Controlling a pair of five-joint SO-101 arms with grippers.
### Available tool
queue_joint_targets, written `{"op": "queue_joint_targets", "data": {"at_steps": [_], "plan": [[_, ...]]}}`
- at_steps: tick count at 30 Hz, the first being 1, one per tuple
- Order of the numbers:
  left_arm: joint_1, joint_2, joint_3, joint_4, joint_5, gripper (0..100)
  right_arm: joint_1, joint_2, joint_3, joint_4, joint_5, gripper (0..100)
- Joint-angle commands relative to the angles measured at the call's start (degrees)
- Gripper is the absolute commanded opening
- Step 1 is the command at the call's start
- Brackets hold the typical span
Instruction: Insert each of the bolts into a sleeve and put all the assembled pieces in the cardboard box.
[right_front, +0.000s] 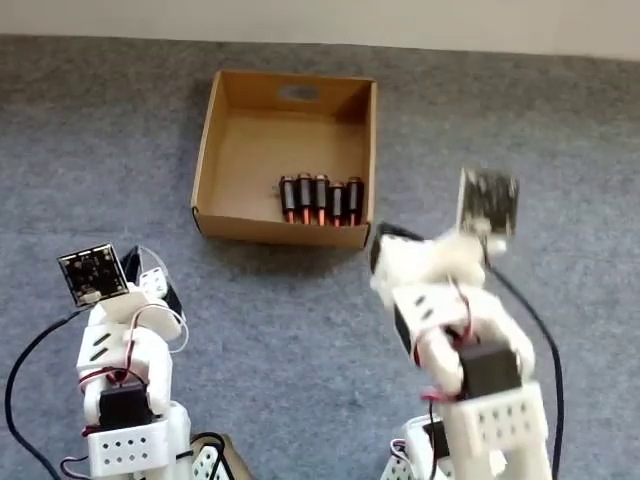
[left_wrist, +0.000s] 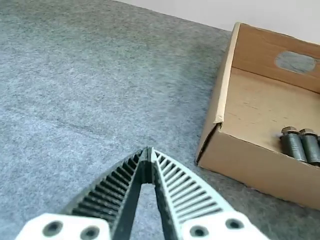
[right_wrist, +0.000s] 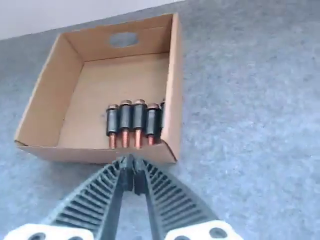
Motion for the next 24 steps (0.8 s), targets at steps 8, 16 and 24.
{"op": "queue_joint_targets", "data": {"at_steps": [8,16,24], "plan": [[1.1,-0.7,-5.6,9.7,-0.6,1,1.0,-30.0,23.8,-2.3,0.7,0.9],[4.5,-0.7,-9.9,11.8,-0.6,1,1.3,-31.4,32.7,-2.4,0.7,0.9],[8.3,-0.7,-6.5,23.1,-21.6,1,1.9,-31.4,43.2,-7.6,0.7,0.9]]}}
